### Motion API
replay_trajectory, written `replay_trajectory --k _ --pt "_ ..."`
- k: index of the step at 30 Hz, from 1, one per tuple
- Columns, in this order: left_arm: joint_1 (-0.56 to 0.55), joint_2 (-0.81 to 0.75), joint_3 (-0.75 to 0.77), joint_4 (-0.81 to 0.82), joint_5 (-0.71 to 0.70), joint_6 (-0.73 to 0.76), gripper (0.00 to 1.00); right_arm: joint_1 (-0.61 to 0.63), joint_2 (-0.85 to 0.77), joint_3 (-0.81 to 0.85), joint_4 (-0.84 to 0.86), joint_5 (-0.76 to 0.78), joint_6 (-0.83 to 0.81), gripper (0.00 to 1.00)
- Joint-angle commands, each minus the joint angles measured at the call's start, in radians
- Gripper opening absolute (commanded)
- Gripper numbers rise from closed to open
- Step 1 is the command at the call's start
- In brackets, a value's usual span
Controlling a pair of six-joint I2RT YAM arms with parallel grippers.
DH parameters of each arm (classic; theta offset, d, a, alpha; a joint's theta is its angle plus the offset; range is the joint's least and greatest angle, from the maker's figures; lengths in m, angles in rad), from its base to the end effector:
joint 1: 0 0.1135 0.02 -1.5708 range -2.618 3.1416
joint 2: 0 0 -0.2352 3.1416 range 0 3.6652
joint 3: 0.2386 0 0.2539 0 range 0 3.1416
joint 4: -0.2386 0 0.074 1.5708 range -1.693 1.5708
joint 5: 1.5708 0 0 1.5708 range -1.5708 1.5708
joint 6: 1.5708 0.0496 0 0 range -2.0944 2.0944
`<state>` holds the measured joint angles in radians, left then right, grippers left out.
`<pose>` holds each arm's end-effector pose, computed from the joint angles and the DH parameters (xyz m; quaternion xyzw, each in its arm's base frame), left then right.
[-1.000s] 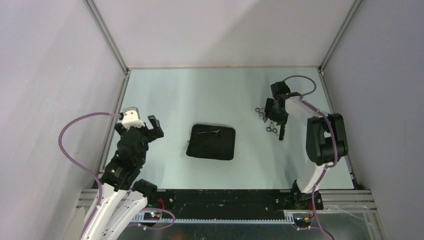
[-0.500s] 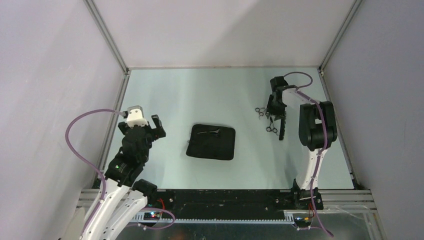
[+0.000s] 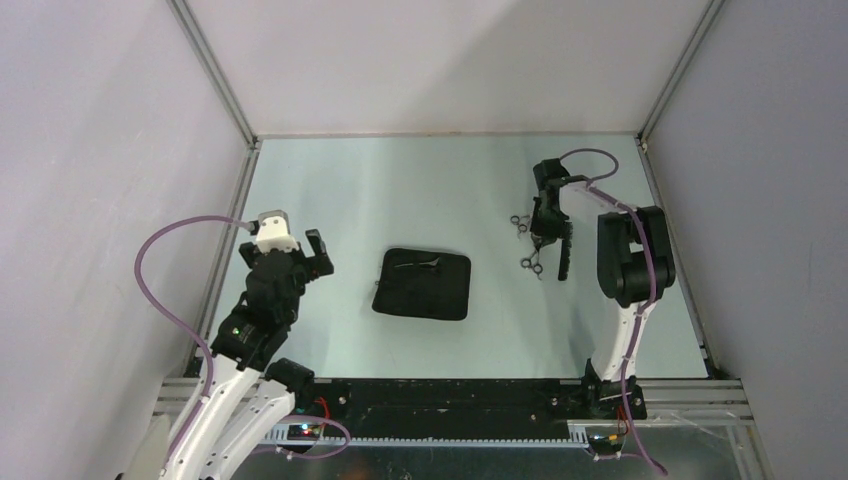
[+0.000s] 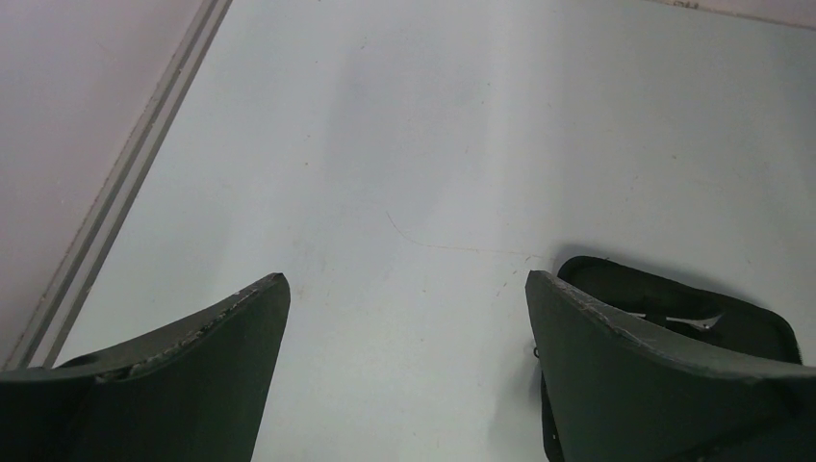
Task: Sort the hair-cutting tools
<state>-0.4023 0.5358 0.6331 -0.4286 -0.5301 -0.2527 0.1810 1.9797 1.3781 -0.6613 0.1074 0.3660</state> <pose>0.1643 -0.0427 0.2793 -0.0930 0.7948 0.0216 0.5994 0.3829 0.0647 0.1216 0.0993 0.9818 -0.0097 0.1618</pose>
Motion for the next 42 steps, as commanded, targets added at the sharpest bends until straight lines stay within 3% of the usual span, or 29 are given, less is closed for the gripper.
replay_trajectory --k 1,6,13,19,22,26,32,42 --pt "0.008 -0.01 0.006 0.036 0.028 0.01 1.0 0.079 -0.037 -0.105 -0.06 -0.038 0.016 0.06" --pt "0.008 -0.009 0.007 0.03 0.079 0.001 1.0 0.17 -0.124 -0.211 -0.039 -0.031 0.027 0.0" --pt "-0.001 -0.009 -0.009 0.032 0.193 -0.054 1.0 0.302 -0.22 -0.272 -0.042 0.014 0.017 0.0" --pt "-0.002 0.094 -0.007 0.008 0.334 -0.165 0.99 0.381 -0.319 -0.272 -0.054 0.053 -0.052 0.0" --pt "-0.006 0.185 -0.008 0.021 0.44 -0.224 0.91 0.398 -0.362 -0.272 -0.06 0.061 -0.094 0.0" --pt "-0.043 0.302 0.022 0.021 0.48 -0.323 0.79 0.41 -0.428 -0.269 -0.068 0.062 -0.142 0.0" --pt "-0.132 0.466 0.112 -0.054 0.418 -0.355 0.7 0.471 -0.497 -0.268 -0.083 0.071 -0.18 0.0" --pt "-0.254 0.67 0.134 -0.092 0.366 -0.408 0.43 0.633 -0.523 -0.268 -0.055 0.128 -0.247 0.0"
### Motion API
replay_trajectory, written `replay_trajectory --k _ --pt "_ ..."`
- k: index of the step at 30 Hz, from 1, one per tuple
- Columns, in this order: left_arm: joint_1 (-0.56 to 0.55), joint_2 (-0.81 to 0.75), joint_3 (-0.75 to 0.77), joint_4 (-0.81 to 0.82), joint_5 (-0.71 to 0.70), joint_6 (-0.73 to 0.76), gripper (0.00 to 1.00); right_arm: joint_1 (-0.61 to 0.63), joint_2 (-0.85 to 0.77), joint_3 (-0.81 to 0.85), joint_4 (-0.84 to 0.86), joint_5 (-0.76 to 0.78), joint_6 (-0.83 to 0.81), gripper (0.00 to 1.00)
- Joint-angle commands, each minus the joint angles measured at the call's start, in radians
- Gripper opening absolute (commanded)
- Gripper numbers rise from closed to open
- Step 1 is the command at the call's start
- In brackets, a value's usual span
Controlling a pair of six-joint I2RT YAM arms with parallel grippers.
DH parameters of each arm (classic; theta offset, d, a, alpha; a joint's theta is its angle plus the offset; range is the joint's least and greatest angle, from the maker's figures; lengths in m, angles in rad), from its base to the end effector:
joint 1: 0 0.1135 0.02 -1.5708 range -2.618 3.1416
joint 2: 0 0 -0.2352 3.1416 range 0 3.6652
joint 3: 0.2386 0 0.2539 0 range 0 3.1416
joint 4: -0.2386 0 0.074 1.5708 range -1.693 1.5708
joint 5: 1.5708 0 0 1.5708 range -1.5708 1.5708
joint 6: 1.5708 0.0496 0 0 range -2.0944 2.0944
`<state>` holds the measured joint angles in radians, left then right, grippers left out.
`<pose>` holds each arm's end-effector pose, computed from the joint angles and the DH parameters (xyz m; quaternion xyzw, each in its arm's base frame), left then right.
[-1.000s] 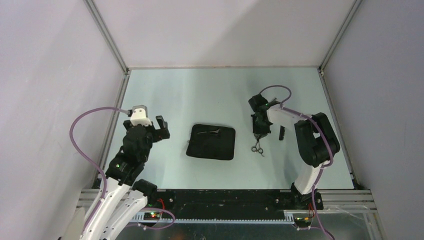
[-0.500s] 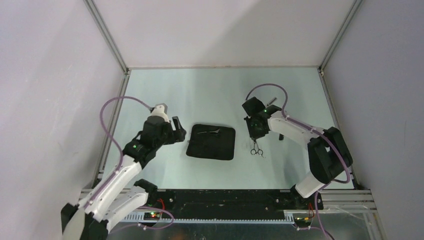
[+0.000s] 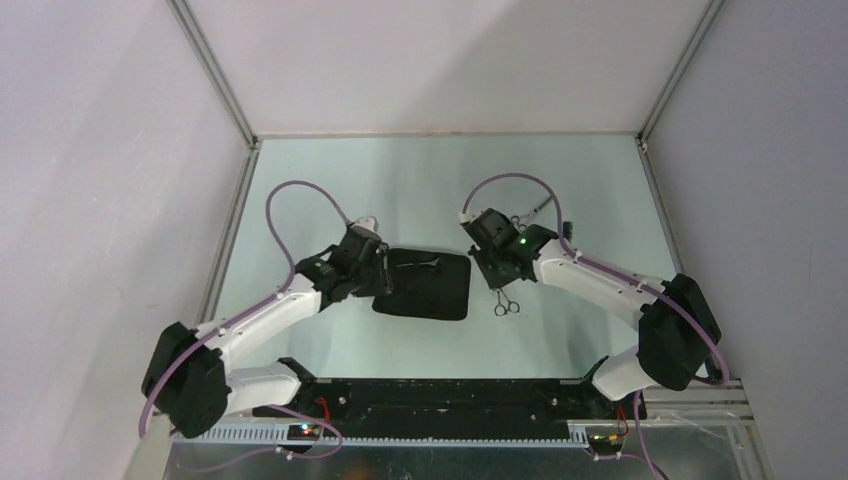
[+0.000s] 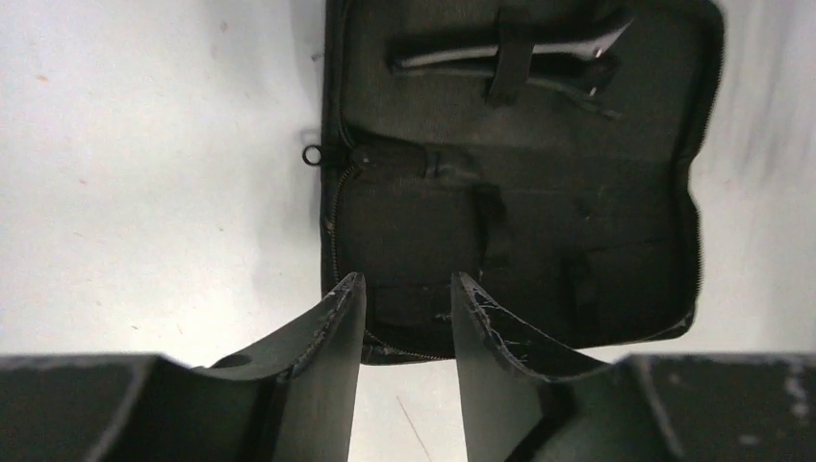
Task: Sort the hair-cutting tools
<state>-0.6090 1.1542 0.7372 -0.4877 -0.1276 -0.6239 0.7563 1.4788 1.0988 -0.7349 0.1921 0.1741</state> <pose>0.2093 -0.1383 0.1867 -0.0279 0.9429 -0.1395 0.3010 0.2275 0.2016 0.2018 -0.2575 0.9351 0.0174 0.2429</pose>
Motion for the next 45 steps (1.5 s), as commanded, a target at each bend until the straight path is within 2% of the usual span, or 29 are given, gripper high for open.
replay_trajectory --k 1,8,22,27,45 --pt "-0.053 0.06 0.028 -0.042 -0.038 -0.04 0.41 0.07 -0.019 0.01 0.021 0.045 -0.061 0.0" --pt "-0.081 0.069 -0.097 0.019 -0.055 -0.058 0.33 0.214 -0.008 0.01 0.02 0.084 -0.202 0.0" --pt "-0.08 0.047 -0.266 0.192 -0.089 -0.114 0.28 0.322 0.087 0.008 -0.007 -0.071 -0.536 0.0" --pt "-0.079 0.039 -0.29 0.215 -0.094 -0.12 0.27 0.338 0.135 0.008 -0.005 -0.093 -0.586 0.0" --pt "-0.065 0.02 -0.355 0.312 -0.052 -0.154 0.25 0.38 0.306 0.063 -0.032 -0.001 -0.719 0.0"
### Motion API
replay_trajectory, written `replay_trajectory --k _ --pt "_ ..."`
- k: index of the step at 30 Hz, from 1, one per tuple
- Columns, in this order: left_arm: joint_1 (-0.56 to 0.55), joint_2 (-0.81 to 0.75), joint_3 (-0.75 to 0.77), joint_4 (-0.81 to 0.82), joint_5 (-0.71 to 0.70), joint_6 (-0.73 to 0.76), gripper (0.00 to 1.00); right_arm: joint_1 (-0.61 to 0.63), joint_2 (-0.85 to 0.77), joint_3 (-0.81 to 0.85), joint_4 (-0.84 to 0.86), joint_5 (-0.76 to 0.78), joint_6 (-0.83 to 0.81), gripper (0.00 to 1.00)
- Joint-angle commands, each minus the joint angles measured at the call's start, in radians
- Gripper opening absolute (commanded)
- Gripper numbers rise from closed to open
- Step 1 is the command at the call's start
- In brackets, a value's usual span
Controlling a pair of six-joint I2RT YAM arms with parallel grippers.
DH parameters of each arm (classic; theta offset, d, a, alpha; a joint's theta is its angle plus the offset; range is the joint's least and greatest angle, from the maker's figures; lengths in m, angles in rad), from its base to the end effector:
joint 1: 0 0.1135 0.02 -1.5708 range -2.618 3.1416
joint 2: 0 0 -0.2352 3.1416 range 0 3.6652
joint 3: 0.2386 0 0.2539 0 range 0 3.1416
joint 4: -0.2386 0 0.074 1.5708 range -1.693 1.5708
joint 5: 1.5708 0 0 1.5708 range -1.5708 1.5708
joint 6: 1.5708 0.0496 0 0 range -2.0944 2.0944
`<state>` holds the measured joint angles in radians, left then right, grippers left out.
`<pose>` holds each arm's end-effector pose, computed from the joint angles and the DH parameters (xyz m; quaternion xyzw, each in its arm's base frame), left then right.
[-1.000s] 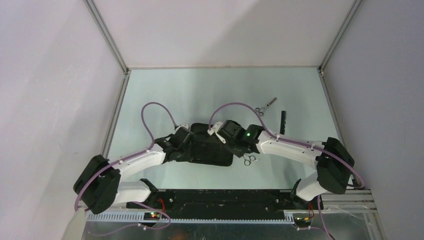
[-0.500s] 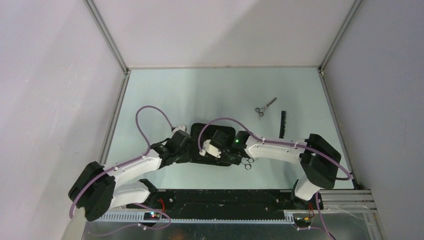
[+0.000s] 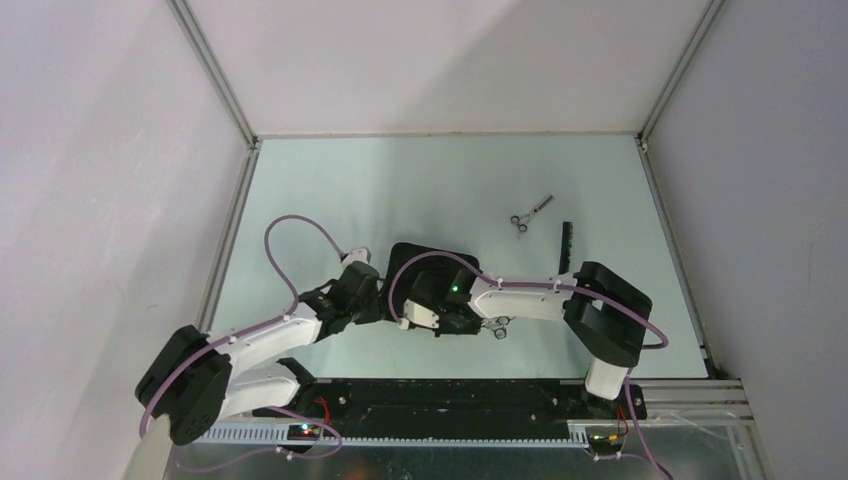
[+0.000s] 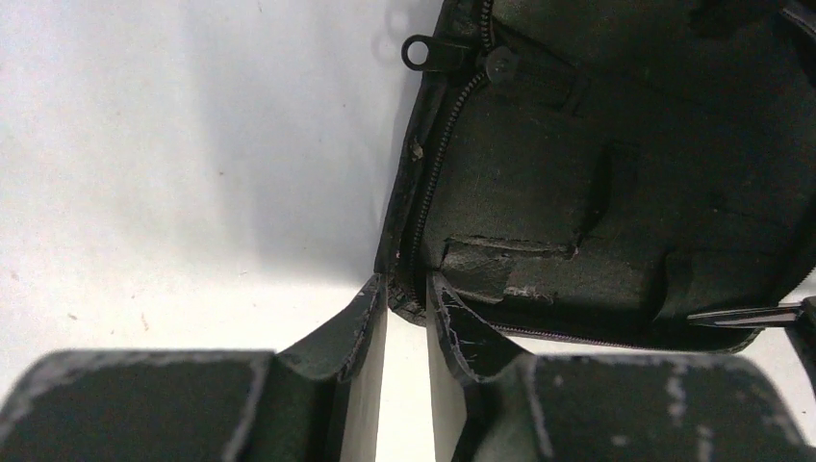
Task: Sort the hair-cutting tools
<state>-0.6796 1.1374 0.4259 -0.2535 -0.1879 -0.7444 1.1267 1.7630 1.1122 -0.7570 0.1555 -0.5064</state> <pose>0.1747 -0.1293 0.1104 -0.0587 0.9489 -0.1262 0.2833 0.1434 0.2834 0.1213 -0.7198 0.6850 -0.0490 0.1009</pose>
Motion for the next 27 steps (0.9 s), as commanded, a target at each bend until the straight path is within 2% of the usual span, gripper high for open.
replay_trajectory --k 1,18,27 --pt "0.005 0.037 -0.043 0.081 0.01 -0.036 0.24 0.011 0.03 0.06 -0.009 0.036 -0.042 0.0" --pt "0.016 0.036 -0.064 0.112 0.032 -0.053 0.24 0.007 0.134 0.19 0.021 0.027 -0.042 0.0" --pt "0.025 0.033 -0.073 0.118 0.038 -0.063 0.23 0.002 0.118 0.19 0.144 -0.032 -0.029 0.0"
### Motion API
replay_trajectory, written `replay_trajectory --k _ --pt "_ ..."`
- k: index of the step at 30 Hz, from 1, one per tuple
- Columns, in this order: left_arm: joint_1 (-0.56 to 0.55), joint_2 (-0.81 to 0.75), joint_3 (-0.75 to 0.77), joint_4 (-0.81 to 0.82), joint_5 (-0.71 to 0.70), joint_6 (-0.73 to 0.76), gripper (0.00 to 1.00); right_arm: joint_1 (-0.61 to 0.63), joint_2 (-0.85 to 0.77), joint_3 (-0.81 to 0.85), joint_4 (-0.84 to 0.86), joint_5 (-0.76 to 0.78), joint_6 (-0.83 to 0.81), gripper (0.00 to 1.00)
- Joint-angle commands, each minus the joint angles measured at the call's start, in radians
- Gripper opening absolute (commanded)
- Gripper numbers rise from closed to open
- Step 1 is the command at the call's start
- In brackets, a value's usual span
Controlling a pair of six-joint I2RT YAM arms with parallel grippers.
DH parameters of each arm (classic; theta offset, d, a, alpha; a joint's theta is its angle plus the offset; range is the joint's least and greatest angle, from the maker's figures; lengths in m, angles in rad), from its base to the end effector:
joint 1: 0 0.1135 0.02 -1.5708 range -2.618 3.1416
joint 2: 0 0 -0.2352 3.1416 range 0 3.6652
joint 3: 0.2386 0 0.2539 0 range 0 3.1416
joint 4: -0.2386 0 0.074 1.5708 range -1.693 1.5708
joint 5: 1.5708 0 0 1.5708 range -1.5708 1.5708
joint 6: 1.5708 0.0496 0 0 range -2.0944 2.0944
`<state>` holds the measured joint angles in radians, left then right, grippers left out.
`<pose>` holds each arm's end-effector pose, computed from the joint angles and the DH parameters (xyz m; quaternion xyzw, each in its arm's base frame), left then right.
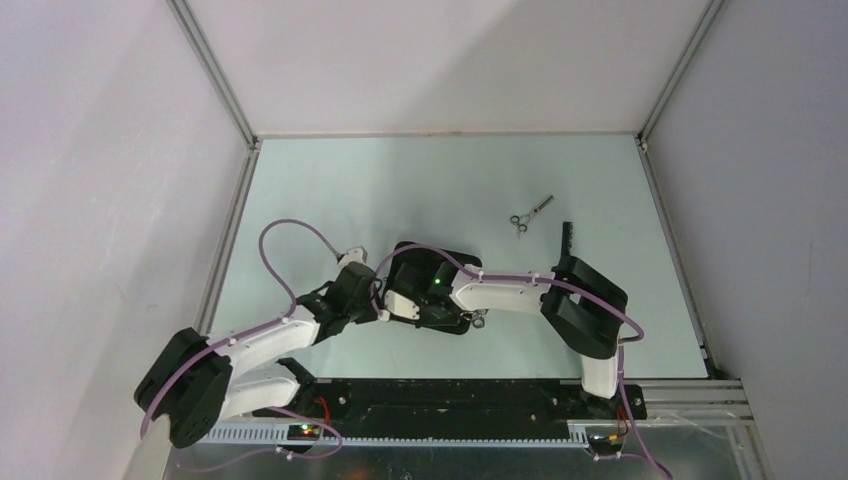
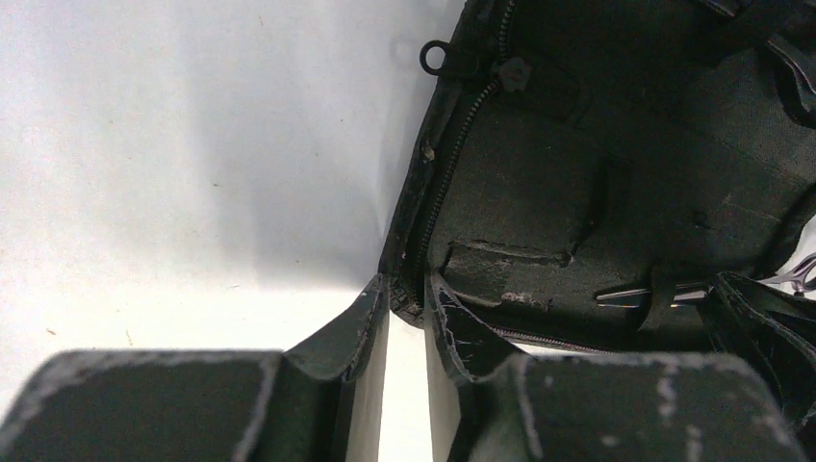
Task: Sort the hair-cutting tools
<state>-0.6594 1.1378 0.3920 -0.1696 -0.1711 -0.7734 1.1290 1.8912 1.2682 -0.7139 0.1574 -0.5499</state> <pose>0.1776 -0.1270 0.1063 -0.0812 0.9402 -0.1496 0.2950 0.1601 0.3203 0.1219 -0.7308 0.6681 -0.0416 0.1338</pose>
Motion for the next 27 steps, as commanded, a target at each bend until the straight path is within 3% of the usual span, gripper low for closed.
replay_trajectory --k 1,4,10,12,18,23,27 --pt "0.005 0.032 -0.041 0.034 0.021 -0.037 0.22 -0.001 -0.016 0.034 0.115 -0.039 0.016 0.0" --pt "0.015 0.024 -0.053 0.038 0.02 -0.043 0.21 -0.007 -0.036 0.035 0.135 -0.062 0.033 0.05" --pt "0.036 0.021 -0.072 0.047 0.022 -0.054 0.21 -0.041 -0.112 0.017 0.156 -0.087 0.122 0.35" --pt "0.042 0.02 -0.075 0.047 0.024 -0.055 0.21 -0.052 -0.156 0.003 0.159 -0.1 0.152 0.39" --pt "0.054 0.014 -0.076 0.042 0.021 -0.054 0.22 -0.134 -0.275 -0.033 0.113 -0.098 0.31 0.42" --pt "0.059 0.025 -0.066 0.041 0.023 -0.05 0.22 -0.228 -0.33 -0.088 0.02 -0.068 0.541 0.42" --pt "0.063 0.034 -0.059 0.037 0.023 -0.045 0.22 -0.278 -0.397 -0.192 0.038 -0.089 0.72 0.42"
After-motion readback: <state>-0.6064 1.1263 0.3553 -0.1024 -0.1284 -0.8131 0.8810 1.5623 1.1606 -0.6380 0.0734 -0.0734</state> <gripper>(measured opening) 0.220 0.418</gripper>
